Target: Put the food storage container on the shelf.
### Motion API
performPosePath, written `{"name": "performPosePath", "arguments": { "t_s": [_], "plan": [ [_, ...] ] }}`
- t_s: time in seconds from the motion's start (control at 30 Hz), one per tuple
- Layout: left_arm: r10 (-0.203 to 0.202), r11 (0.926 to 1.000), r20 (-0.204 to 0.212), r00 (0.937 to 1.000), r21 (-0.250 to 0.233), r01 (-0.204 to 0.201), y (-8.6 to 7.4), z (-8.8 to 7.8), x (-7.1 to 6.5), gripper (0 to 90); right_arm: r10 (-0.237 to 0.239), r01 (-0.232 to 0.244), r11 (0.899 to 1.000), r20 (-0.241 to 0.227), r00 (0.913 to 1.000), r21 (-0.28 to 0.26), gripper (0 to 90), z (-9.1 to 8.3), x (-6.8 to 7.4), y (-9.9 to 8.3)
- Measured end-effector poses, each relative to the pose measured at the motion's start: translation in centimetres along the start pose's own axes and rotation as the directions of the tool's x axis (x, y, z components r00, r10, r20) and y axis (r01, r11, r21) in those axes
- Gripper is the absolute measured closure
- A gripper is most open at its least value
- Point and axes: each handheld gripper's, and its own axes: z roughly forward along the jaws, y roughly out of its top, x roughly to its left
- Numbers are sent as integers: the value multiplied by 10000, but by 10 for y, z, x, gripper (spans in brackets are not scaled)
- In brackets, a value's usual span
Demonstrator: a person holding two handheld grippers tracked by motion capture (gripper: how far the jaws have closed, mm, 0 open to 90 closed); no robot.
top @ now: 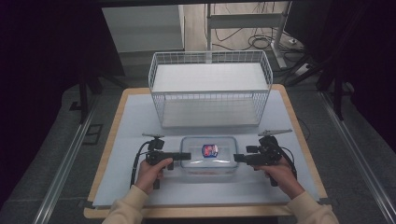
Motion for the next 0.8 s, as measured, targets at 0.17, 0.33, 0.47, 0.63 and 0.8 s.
{"name": "performPosePath", "arguments": {
  "t_s": [0.17, 0.33, 0.47, 0.63, 0.8],
  "plan": [
    [4, 10000, 24, 10000, -57, -4, -1, 0, 0, 340, 643, -633, 9973, -261, 9976, 385, 126, 16, -4, 5],
    [9, 10000, 26, 10000, -61, -9, -1, 0, 0, 341, 860, -835, 9940, -341, 9957, 709, 131, 25, -4, 4],
    [-2, 10000, 18, 10000, -81, 2, -1, 0, 0, 341, 1354, -1289, 9884, -812, 9875, 805, 132, 30, -8, 2],
    [-9, 9998, -2, 10000, -215, 9, -3, 0, 0, 343, 2054, -1935, 9767, -1434, 9681, 925, 234, 29, -14, -1],
    [104, 9987, -62, 9999, -493, -107, -7, 0, -2, 347, 2151, -2071, 9757, -1348, 9672, 710, 302, 23, -13, -2]
  ]
}}
